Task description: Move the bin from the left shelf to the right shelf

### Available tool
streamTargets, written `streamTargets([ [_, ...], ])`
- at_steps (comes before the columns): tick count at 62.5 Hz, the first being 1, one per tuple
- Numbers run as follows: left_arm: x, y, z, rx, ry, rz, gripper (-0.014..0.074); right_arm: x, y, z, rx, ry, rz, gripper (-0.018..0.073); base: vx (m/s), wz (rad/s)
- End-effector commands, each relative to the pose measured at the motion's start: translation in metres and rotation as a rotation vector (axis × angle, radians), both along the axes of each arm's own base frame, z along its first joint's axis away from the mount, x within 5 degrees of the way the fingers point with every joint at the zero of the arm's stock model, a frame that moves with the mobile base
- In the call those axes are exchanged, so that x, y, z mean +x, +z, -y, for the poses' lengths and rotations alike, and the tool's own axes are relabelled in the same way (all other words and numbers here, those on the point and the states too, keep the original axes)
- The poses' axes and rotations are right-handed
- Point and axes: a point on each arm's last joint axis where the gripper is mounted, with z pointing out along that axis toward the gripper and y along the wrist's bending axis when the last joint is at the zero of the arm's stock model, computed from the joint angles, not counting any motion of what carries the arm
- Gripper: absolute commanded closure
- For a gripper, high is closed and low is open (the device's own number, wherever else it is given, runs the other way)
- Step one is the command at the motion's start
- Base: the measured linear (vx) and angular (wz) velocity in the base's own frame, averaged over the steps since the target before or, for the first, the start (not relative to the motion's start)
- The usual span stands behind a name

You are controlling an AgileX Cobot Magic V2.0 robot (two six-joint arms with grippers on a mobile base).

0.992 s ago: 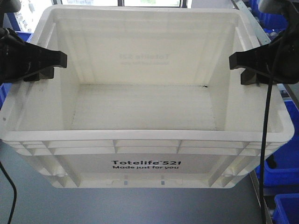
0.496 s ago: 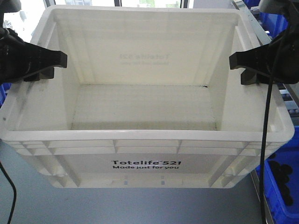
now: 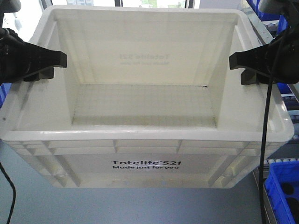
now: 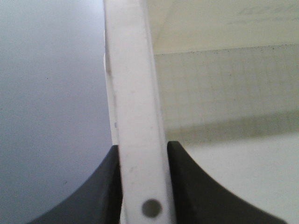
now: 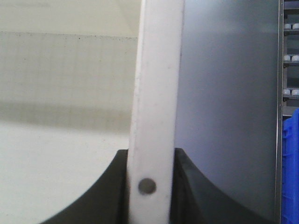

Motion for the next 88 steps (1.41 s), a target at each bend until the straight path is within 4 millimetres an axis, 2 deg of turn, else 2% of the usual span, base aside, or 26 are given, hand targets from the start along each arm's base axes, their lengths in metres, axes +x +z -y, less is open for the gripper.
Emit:
streamTargets([
  [1,-0.0075,0.0317,-0.0131,0.069,-0.008,0.19,0.054,-0.0016,0.0277,0.0153,-0.091,-0.03,0.189,0.0568,0.4,0.0],
  [88,-0.0076,0.0316,-0.0131,0.07,-0.008,0.19,0.054,-0.0018,0.0275,0.0154,-0.092,-0.03,0.186,0.0568,0.35,-0.01],
])
